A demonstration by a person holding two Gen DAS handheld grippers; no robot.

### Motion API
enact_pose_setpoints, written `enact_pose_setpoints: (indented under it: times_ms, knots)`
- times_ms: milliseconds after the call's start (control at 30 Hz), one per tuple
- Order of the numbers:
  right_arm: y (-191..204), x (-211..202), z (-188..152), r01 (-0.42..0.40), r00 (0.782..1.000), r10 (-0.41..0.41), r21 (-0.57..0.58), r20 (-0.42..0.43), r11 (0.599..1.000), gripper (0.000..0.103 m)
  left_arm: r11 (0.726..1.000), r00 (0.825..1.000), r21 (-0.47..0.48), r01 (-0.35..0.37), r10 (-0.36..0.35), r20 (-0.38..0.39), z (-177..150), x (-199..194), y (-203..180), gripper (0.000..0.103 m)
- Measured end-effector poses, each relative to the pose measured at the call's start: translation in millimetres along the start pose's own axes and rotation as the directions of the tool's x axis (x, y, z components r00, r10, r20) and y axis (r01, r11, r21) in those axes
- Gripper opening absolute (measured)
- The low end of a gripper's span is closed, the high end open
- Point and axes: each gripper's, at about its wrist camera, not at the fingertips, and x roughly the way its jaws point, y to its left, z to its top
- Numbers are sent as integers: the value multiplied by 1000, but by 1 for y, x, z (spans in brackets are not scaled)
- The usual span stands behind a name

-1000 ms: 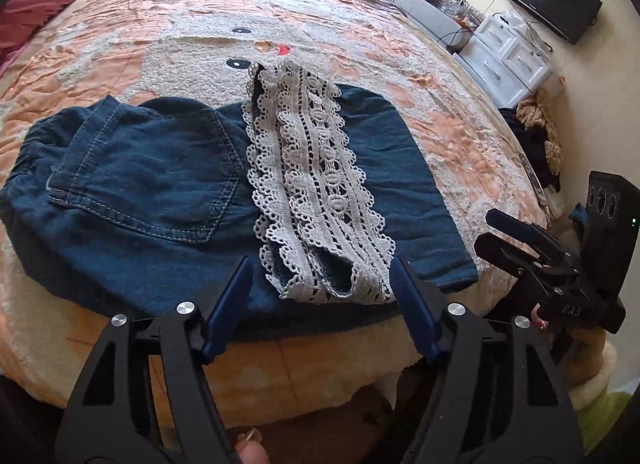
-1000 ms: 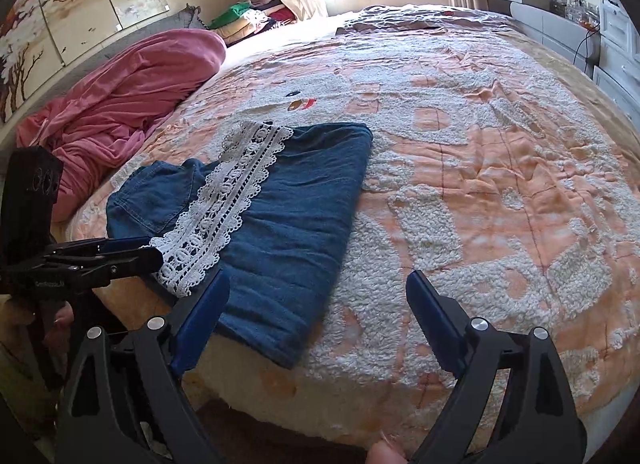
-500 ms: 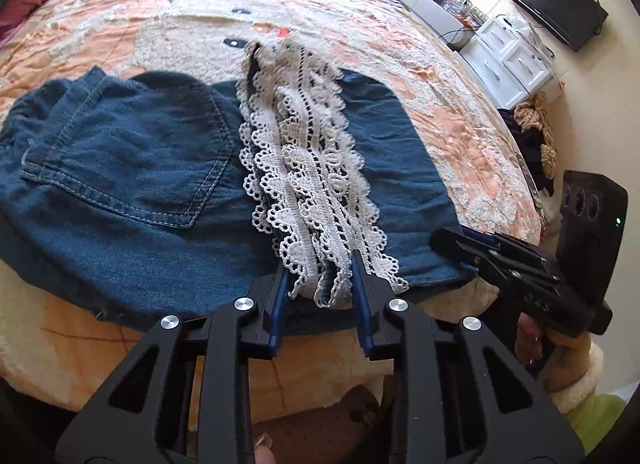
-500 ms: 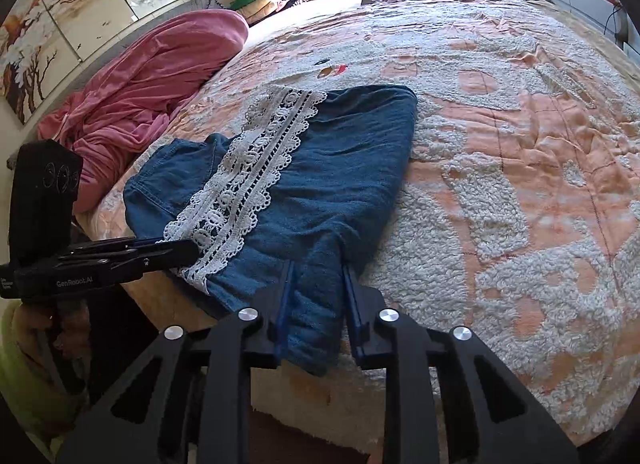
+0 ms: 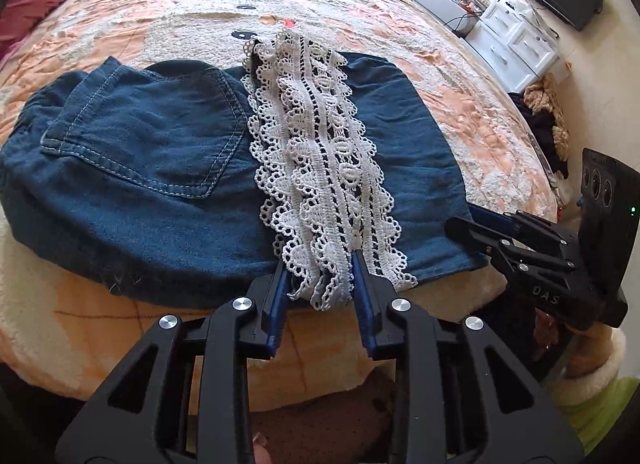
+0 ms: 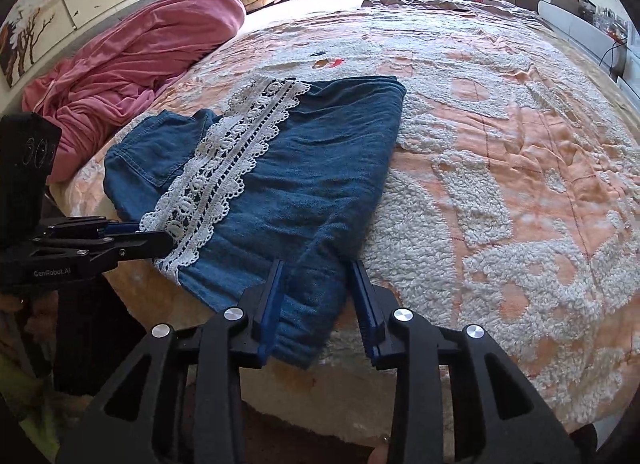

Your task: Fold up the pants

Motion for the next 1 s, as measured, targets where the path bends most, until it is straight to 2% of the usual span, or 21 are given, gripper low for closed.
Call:
enact_pose_setpoints:
  times_ms: [333, 467, 600, 667, 800, 1000]
  knots:
    - [4, -1, -2, 34, 999, -34, -5, -6, 999, 36, 1000, 1000, 4, 3, -3, 1, -1, 4, -1, 24]
    - [3, -6, -2, 35, 999, -35, 8, -4, 999, 44, 1000, 1000, 5, 1, -1, 4, -1, 3, 0, 24]
    - [-1, -24, 3, 24, 998, -25, 24, 50, 999, 46, 1000, 1000, 5, 2, -2, 8, -1, 1, -2, 26]
    - [-1, -34, 8, 13, 997, -15, 26, 78, 1000, 51, 1000, 1000, 5, 1, -1, 10, -2, 0, -2, 27]
    - [3, -42, 16, 15, 994, -16, 9, 105, 1000, 51, 1000, 1000, 8, 2, -2, 22, -3, -8, -2, 30]
    - [16, -30, 25, 2, 996, 1, -33, 87, 999, 51, 1000, 998, 4, -28, 28, 62, -3, -25, 0, 36]
